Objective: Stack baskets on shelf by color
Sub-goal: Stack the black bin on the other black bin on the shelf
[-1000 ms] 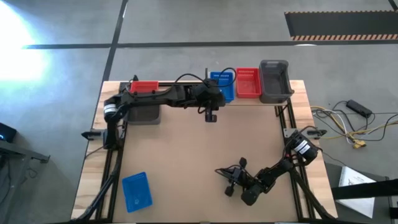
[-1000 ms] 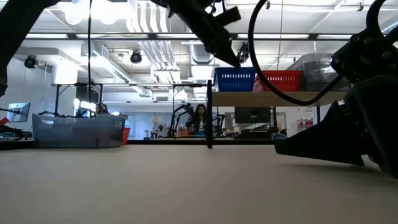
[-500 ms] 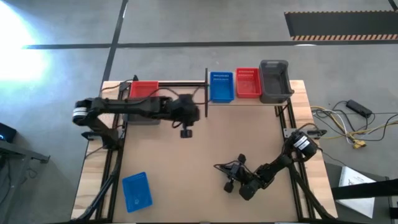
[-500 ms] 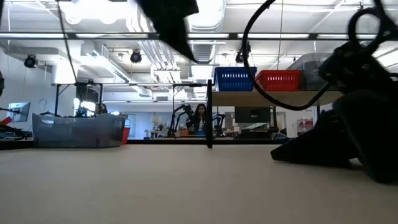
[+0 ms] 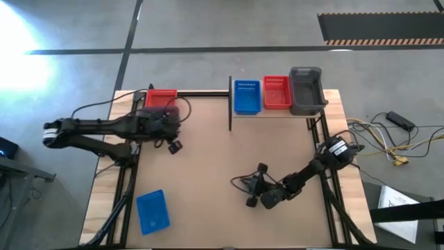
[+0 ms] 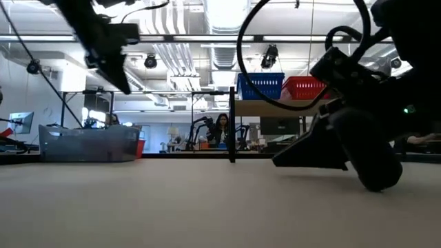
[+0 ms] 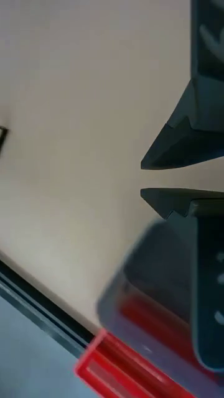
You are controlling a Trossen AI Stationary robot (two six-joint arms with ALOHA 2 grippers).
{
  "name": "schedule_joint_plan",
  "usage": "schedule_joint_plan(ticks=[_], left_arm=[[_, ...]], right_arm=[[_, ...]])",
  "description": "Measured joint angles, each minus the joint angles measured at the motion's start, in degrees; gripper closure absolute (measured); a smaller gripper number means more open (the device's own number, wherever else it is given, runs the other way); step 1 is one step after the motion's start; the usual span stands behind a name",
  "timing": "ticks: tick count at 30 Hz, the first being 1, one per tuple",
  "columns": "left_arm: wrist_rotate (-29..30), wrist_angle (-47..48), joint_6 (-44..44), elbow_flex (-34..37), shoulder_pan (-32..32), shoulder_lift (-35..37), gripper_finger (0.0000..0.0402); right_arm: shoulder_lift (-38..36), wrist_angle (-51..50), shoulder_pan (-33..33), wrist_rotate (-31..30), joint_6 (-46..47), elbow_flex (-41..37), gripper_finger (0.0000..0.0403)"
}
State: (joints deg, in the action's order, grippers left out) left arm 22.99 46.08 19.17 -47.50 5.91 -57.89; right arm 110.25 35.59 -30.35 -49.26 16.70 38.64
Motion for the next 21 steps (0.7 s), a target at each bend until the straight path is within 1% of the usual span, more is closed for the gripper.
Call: schedule_joint_plan(ticks=[3, 5, 8, 11, 14, 16, 21], left_arm=[[1.13, 2.51, -1.0, 2.3, 0.29, 3.3, 0.0356], [1.01, 5.75, -2.34, 2.76, 0.97, 4.17, 0.0343], [1.0, 10.0, -3.32, 2.77, 2.34, 3.67, 0.0308], [1.09, 10.29, -3.65, 2.75, 3.59, 2.4, 0.0263], [1.12, 10.61, -4.77, 2.93, 4.81, -0.25, 0.0224], [1.51, 10.72, -5.41, 2.97, 6.06, -2.91, 0.0208], [2.44, 10.49, -10.07, 2.97, 10.15, -10.91, 0.02]], right_arm=[[-4.37, -2.61, -0.04, -0.8, -1.37, -2.5, 0.039], [-7.63, -5.26, -0.04, -0.93, -1.74, -4.48, 0.039], [-12.18, -7.46, -0.15, -0.85, -0.53, -7.83, 0.039], [-15.88, -6.7, -0.2, -0.83, 3.61, -10.8, 0.039], [-18.41, -6.52, -0.65, -0.6, 7.62, -12.8, 0.039], [-19.1, -6.31, -1.45, -0.45, 8.91, -13.17, 0.039], [-18.73, -5.38, -3.71, -0.27, 9.3, -12.19, 0.039]])
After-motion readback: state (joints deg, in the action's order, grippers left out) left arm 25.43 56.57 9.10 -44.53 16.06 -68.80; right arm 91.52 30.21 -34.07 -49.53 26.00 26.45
